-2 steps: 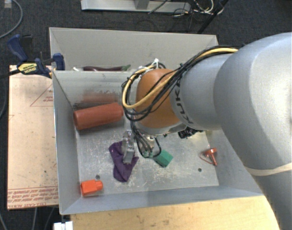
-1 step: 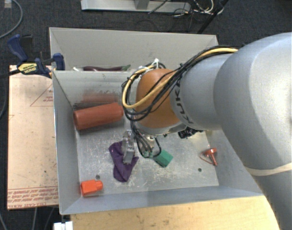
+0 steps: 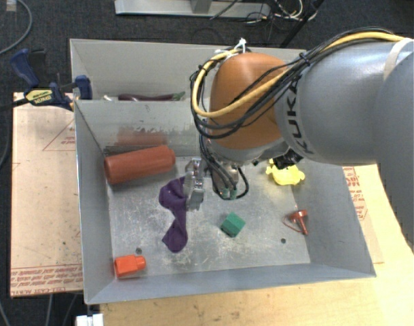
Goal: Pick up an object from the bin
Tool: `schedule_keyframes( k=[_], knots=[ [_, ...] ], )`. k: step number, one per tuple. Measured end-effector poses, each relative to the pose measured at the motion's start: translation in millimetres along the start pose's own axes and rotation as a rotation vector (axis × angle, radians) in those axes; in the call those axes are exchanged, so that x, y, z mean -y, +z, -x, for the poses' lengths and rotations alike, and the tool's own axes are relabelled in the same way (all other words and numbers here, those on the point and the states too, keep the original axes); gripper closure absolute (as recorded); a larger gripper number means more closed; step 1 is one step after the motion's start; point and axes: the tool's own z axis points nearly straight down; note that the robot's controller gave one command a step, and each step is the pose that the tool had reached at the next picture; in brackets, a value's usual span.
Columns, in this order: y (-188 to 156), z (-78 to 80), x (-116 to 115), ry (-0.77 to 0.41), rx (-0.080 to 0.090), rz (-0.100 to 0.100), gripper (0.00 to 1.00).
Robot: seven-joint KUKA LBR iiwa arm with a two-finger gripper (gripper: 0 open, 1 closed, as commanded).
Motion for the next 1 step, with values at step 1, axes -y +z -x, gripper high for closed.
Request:
schedule_keyframes(
  k=[1],
  knots=[
    [0.2, -0.2, 0.1, 0.000, -0.001, 0.000, 1.00]
  ],
)
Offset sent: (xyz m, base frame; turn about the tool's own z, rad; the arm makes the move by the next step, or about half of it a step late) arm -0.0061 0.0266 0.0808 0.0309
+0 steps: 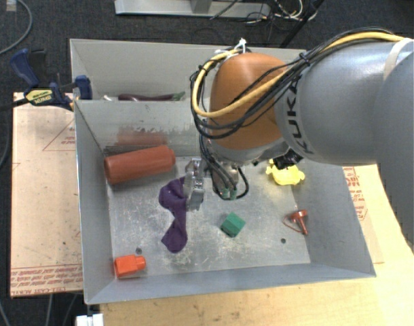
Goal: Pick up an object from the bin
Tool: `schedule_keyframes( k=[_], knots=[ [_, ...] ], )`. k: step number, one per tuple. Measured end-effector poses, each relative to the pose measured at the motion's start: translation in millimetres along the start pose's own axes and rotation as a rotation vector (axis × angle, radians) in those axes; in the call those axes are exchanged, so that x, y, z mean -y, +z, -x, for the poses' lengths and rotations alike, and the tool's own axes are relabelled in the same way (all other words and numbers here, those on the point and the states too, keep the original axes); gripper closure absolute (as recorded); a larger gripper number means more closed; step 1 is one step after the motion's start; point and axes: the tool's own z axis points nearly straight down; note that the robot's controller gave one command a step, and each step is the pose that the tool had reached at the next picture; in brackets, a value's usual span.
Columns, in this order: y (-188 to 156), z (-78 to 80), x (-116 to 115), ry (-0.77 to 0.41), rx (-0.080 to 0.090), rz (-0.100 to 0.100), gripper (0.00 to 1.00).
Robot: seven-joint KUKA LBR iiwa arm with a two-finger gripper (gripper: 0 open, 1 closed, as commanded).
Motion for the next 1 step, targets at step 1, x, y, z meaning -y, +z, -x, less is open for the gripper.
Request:
schedule_keyframes(
  k=[1],
  knots=[
    [-80.9, -8.4, -27.1, 0.027, 0.003, 0.002, 1.00]
  ],
)
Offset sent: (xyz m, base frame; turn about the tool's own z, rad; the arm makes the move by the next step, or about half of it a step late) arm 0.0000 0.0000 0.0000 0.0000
